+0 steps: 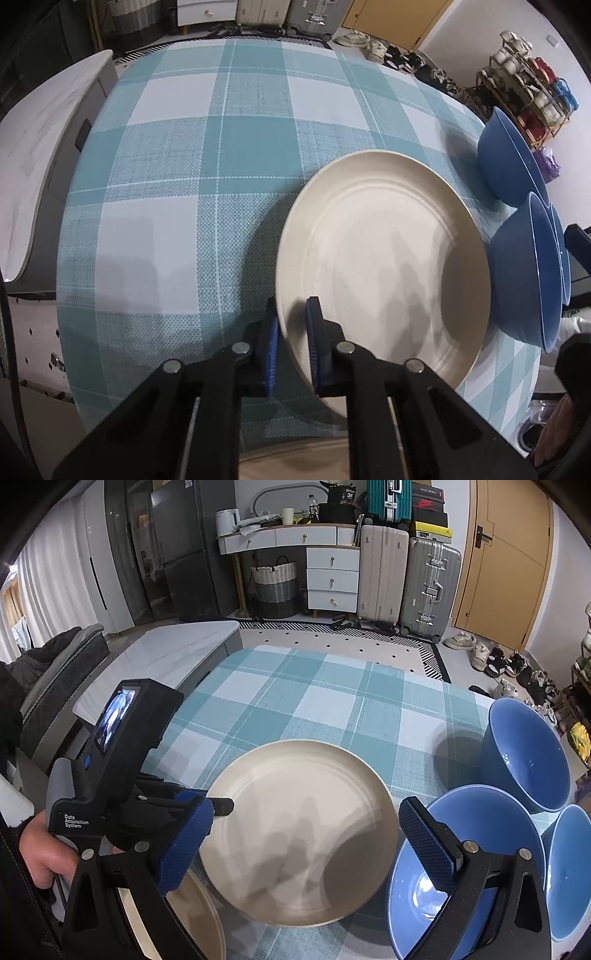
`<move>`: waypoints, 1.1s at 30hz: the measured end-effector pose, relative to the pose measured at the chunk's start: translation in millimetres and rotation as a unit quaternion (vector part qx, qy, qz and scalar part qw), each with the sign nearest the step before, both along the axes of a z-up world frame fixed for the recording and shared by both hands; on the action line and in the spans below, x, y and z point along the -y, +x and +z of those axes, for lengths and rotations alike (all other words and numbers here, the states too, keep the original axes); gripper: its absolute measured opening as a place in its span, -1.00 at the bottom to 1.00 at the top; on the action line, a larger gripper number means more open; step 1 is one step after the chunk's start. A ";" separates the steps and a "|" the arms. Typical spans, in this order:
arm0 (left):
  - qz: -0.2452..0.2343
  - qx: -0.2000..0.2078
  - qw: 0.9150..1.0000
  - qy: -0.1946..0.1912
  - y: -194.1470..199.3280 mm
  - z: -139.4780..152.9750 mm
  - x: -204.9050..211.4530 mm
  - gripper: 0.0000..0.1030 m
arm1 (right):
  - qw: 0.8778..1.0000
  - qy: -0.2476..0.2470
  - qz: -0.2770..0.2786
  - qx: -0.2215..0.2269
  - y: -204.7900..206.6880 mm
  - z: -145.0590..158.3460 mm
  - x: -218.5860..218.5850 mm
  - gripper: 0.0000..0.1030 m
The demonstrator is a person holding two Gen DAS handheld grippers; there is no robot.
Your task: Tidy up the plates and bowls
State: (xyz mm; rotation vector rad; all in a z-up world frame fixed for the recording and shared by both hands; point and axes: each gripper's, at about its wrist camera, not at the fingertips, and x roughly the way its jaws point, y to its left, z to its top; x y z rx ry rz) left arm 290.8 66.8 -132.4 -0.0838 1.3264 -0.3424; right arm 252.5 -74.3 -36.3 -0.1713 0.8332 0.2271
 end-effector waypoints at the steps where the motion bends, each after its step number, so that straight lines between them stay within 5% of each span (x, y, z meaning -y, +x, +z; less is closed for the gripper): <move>1: 0.003 -0.002 1.000 -0.004 0.7 0.0 -1.4 -0.80 | 1.000 0.001 -0.001 0.001 -1.5 1.1 0.7 0.99; 33: 0.012 0.018 0.999 0.028 9.2 7.8 -26.2 -0.85 | 0.999 0.031 -0.008 -0.029 -10.0 -1.8 6.2 0.99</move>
